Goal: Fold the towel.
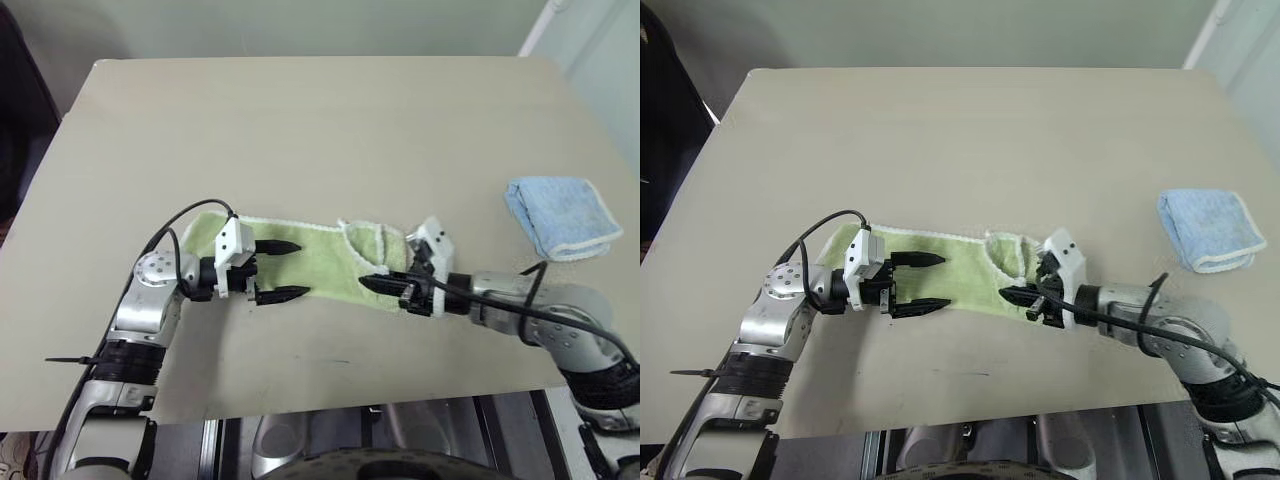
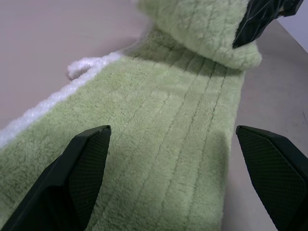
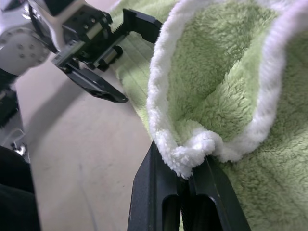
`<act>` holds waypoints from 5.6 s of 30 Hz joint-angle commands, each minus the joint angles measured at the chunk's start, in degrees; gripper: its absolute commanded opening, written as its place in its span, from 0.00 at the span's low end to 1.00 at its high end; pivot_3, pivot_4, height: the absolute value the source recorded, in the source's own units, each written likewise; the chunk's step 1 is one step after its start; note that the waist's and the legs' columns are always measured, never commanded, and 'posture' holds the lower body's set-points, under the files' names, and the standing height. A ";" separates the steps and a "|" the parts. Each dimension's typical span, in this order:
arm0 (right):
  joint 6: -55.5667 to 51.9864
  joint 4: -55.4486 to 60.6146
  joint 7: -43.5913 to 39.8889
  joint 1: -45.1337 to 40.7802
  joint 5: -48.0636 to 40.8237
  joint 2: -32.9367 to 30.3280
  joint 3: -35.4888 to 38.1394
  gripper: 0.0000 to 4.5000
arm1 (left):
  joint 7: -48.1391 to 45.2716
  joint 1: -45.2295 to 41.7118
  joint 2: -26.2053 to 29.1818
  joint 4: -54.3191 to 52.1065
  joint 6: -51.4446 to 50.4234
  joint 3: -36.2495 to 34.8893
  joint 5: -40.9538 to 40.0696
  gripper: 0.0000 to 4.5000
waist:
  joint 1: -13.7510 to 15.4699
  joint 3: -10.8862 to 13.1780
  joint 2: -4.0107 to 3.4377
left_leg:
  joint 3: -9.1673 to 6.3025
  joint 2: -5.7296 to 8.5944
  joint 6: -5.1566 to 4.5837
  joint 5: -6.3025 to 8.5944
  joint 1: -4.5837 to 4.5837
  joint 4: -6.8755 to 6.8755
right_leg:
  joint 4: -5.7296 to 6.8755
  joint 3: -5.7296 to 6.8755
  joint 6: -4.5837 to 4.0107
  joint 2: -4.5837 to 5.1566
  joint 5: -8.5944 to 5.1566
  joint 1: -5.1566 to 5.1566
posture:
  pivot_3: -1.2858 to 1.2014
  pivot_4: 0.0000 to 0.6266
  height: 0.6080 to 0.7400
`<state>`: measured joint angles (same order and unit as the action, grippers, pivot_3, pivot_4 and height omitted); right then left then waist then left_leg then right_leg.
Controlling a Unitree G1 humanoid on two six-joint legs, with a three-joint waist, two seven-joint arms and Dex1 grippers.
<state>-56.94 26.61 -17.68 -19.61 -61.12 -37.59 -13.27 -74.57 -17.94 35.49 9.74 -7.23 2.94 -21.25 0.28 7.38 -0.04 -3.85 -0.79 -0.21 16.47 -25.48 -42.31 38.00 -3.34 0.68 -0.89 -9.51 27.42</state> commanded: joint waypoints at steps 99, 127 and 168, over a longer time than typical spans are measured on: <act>12.80 -0.13 -20.74 3.91 16.21 12.94 13.80 0.36 | 0.87 -8.24 7.73 -4.49 -35.33 -16.65 -22.48 0.84 | -0.19 0.01 0.00 | 0.00 -0.03 0.78 -0.89 -0.26 0.18 | -0.09 0.05 -0.20 0.00 0.41 0.24 | 0.52 0.24 0.72; 14.88 -5.68 -24.95 -3.39 20.24 17.00 3.78 0.99 | 40.15 14.76 7.53 -13.06 -81.14 -60.18 -40.19 1.00 | -0.62 -0.02 0.06 | -0.07 -0.08 0.89 -0.86 -0.24 0.58 | 0.11 0.05 -0.82 -0.12 0.48 0.70 | 0.52 0.24 0.72; 15.66 2.25 -26.29 0.09 27.93 7.06 2.98 0.99 | 51.93 0.61 -1.62 2.69 -73.19 -48.45 -36.26 1.00 | 0.60 0.01 0.21 | -0.22 -0.02 1.09 -1.21 1.06 1.26 | 0.12 0.04 -0.26 -0.19 -0.03 -0.54 | 0.52 0.24 0.72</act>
<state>-41.41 26.53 -44.62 -18.95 -32.95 -30.59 -11.18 -21.86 -17.46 33.91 11.76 -79.90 -47.43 -57.23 0.87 7.39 0.17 -4.08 -0.80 0.87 15.27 -24.42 -41.05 38.12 -3.29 0.44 -1.08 -9.56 26.87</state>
